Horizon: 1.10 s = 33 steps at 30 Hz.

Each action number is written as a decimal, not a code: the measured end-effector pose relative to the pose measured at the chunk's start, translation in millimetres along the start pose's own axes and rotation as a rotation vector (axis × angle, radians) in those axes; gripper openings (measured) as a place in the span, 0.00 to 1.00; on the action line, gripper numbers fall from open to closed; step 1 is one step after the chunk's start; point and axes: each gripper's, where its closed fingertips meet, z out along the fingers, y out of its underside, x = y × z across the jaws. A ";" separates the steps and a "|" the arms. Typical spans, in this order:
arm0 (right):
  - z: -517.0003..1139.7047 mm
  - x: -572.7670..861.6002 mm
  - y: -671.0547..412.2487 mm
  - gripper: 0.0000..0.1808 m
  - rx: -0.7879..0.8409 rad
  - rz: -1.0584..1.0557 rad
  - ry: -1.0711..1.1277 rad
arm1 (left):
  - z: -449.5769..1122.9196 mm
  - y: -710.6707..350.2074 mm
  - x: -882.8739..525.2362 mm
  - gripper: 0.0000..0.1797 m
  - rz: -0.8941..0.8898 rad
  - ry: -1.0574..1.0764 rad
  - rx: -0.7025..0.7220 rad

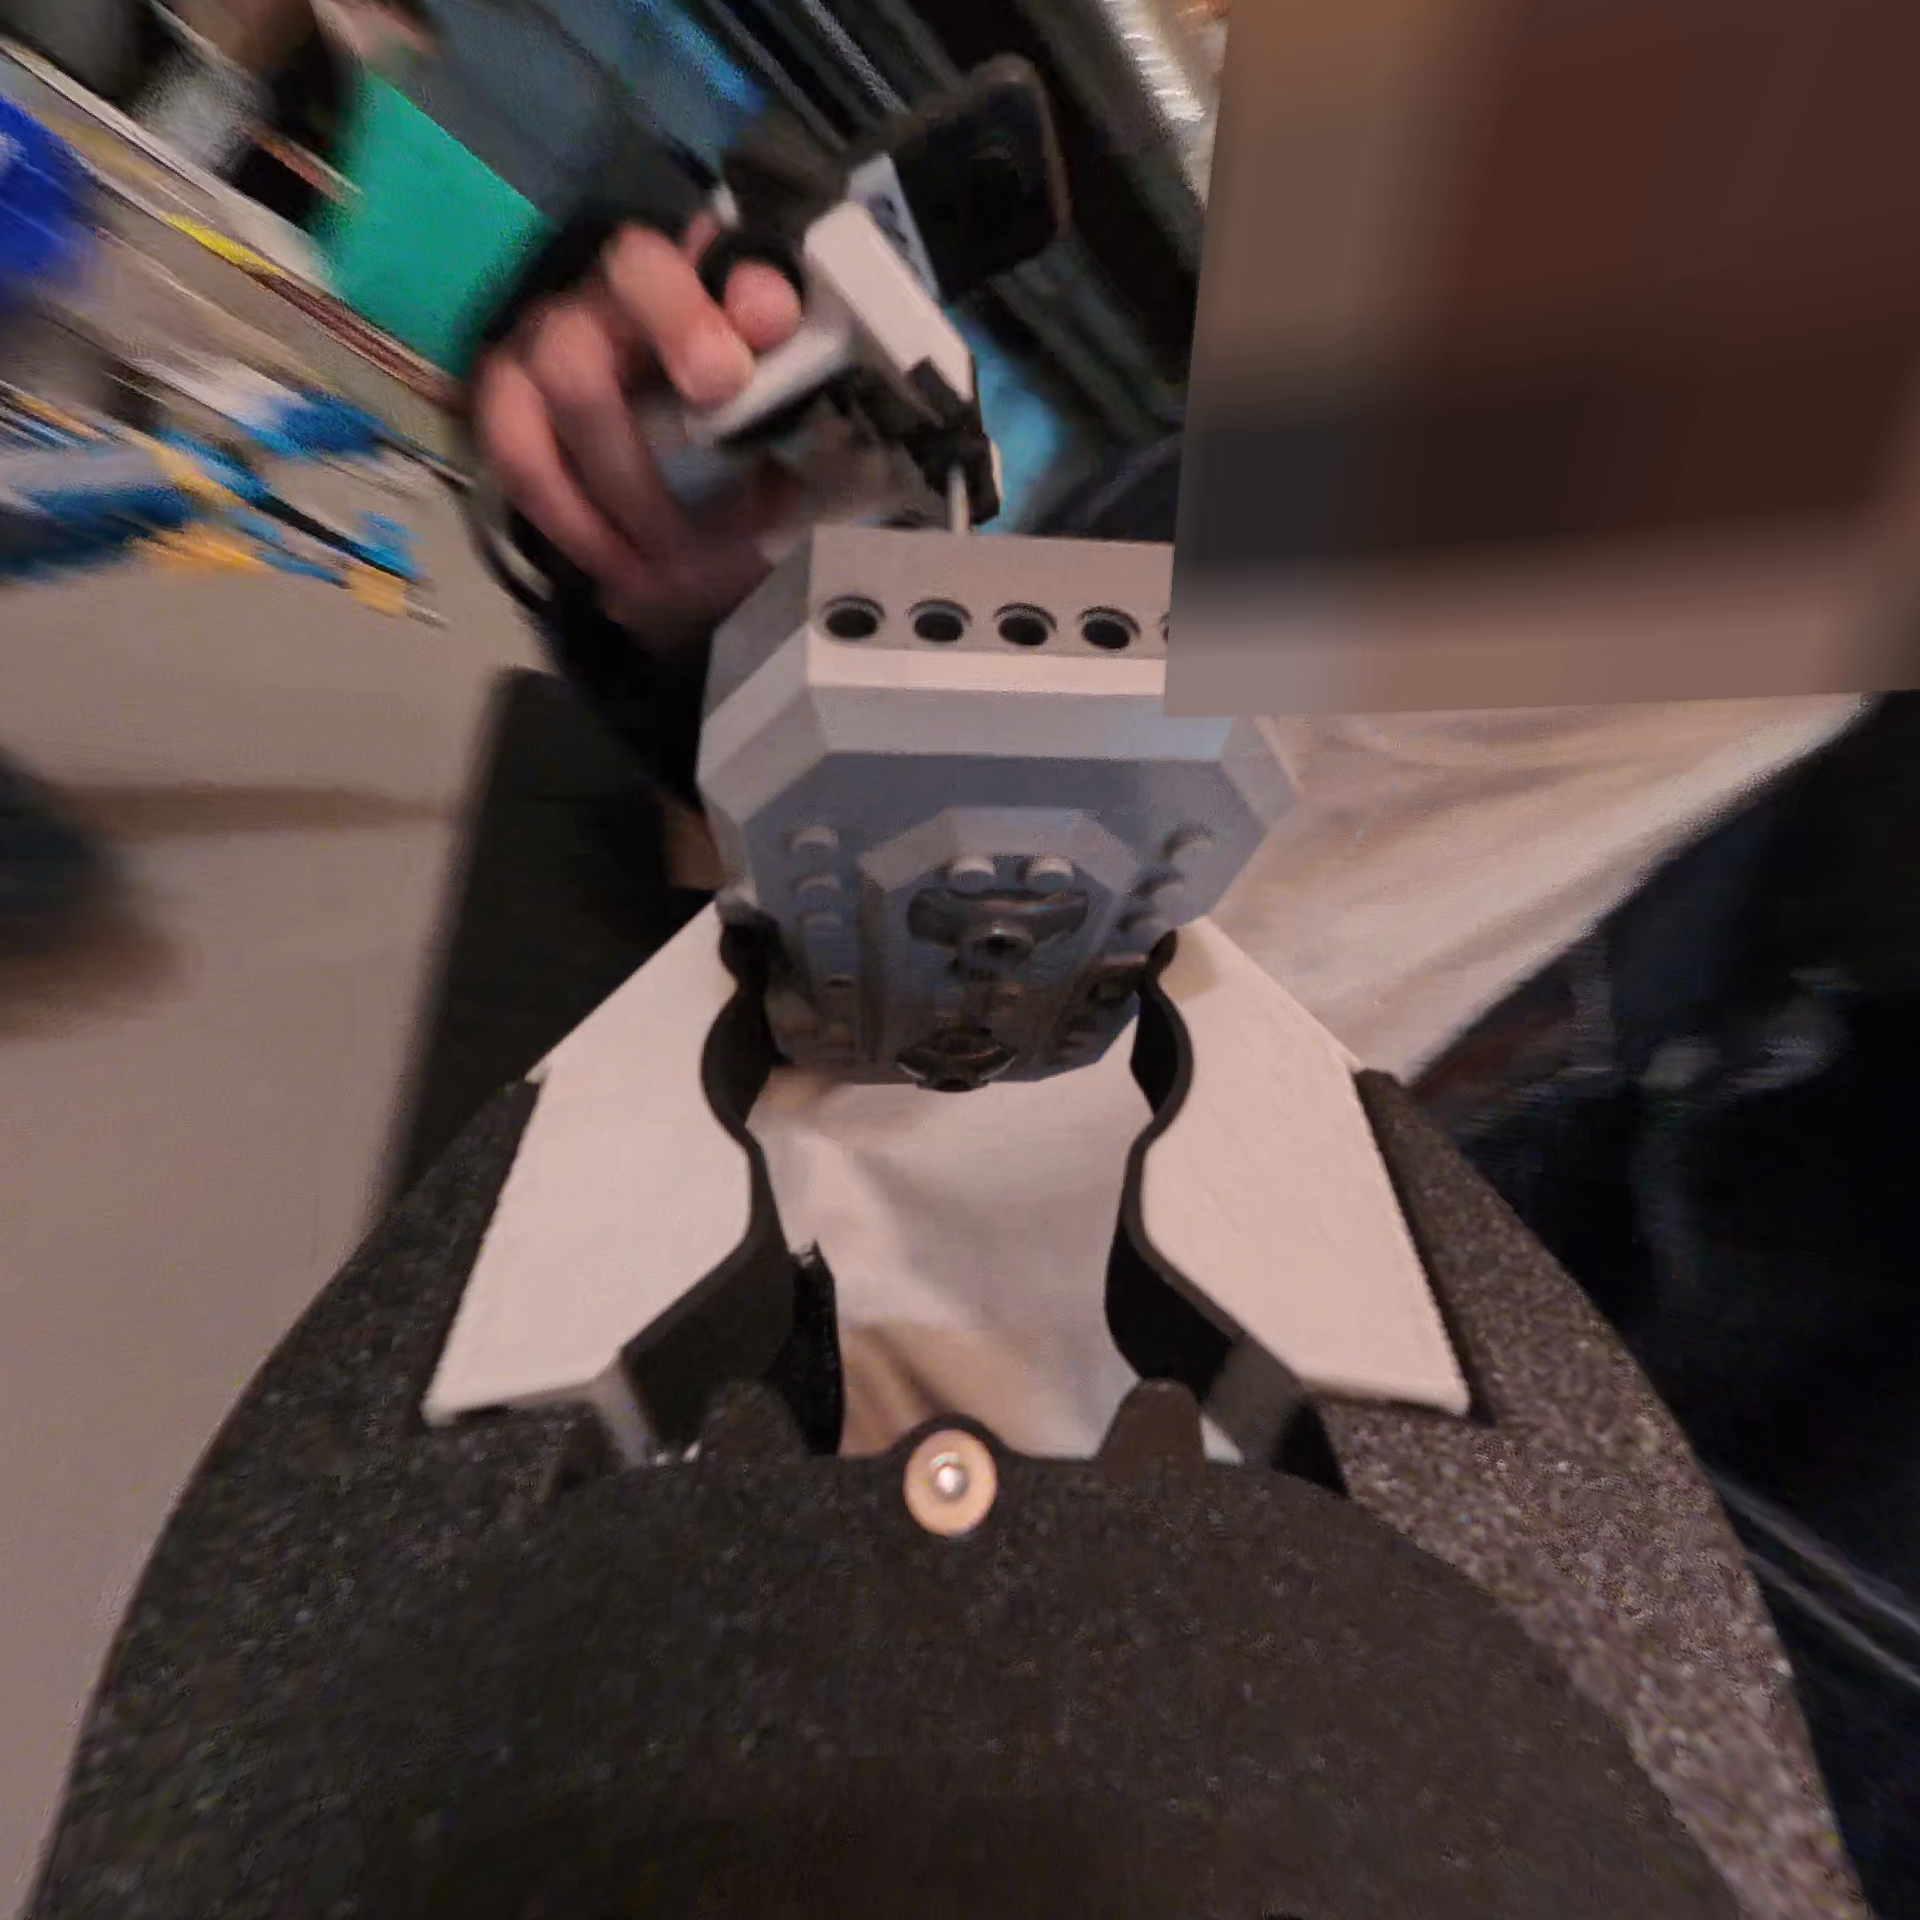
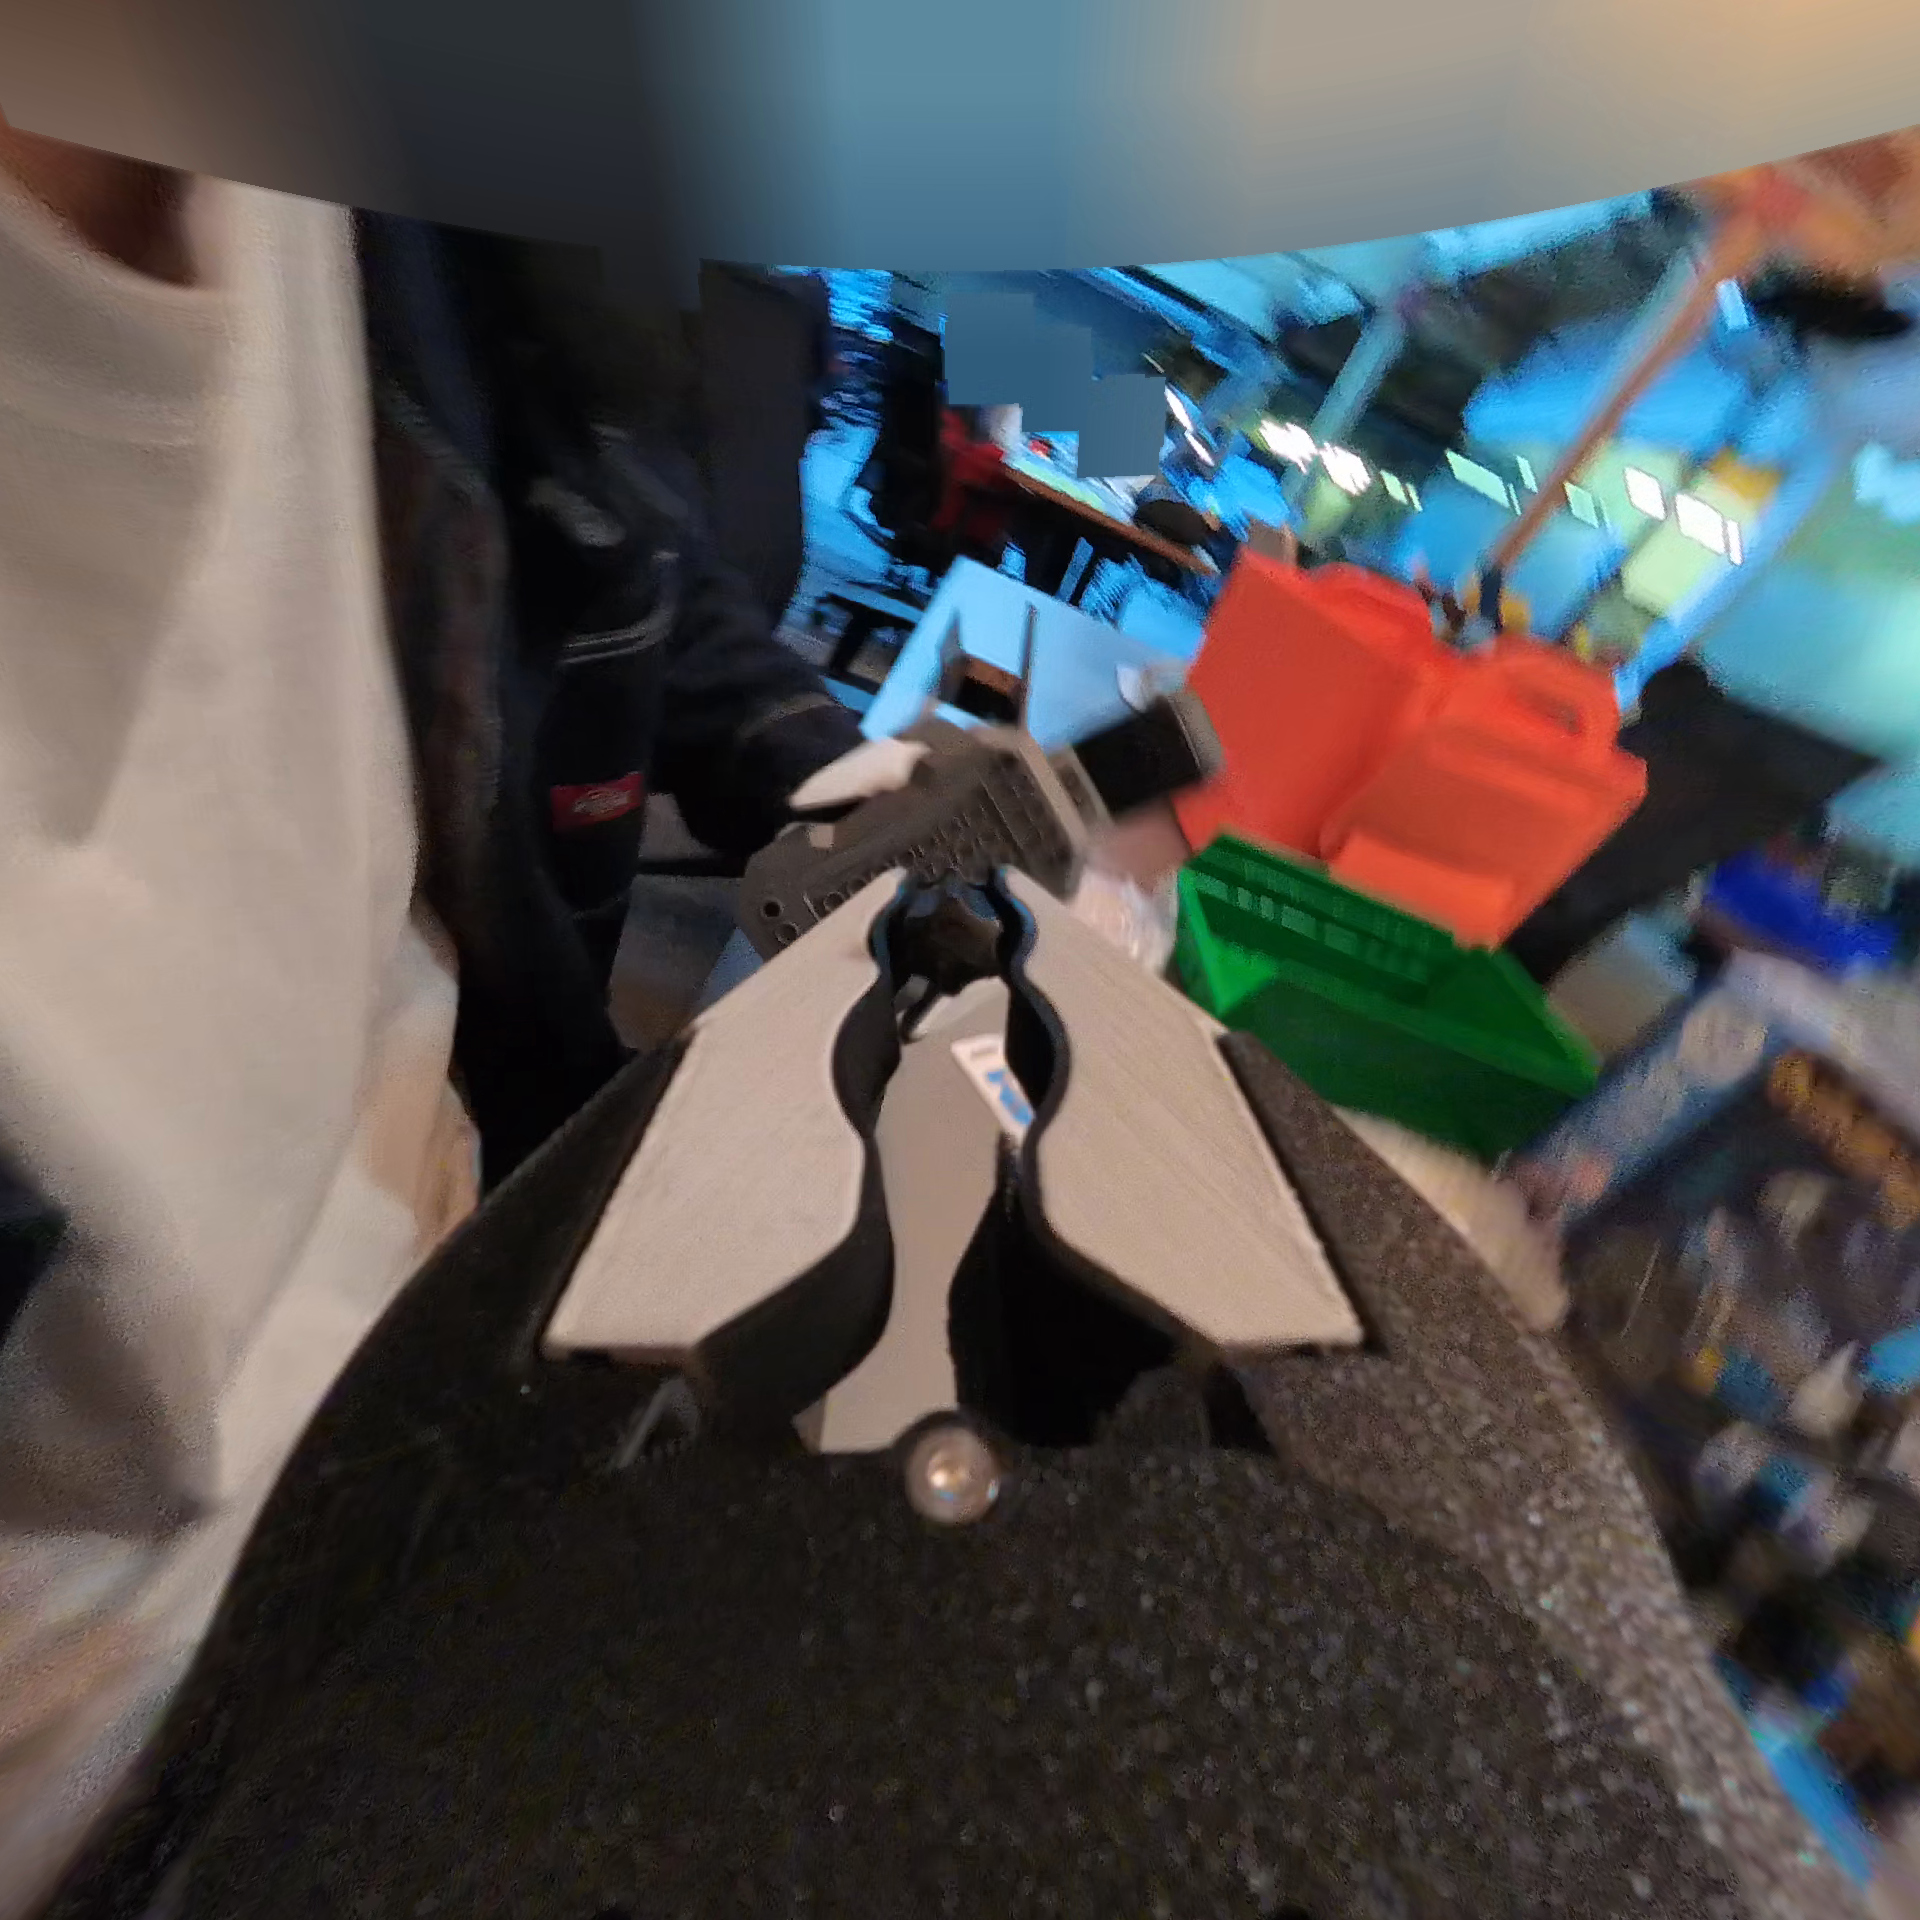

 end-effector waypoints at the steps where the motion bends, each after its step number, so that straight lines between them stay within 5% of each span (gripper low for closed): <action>1: -1.5 10.5 16.2 0.07 -0.012 0.130 0.052 | -4.1 -1.9 -14.1 0.38 0.105 -0.126 0.017; 5: 1.3 28.6 62.6 0.07 0.145 0.752 0.146 | -16.9 0.9 -54.7 0.38 0.476 -0.545 -0.029; 8: 3.8 30.9 89.5 0.06 0.213 1.012 0.182 | -13.9 5.1 -58.6 0.38 0.603 -0.626 -0.058; 33: 8.6 21.1 80.1 0.06 0.228 0.992 0.150 | -2.9 12.7 -56.2 0.38 0.584 -0.602 -0.088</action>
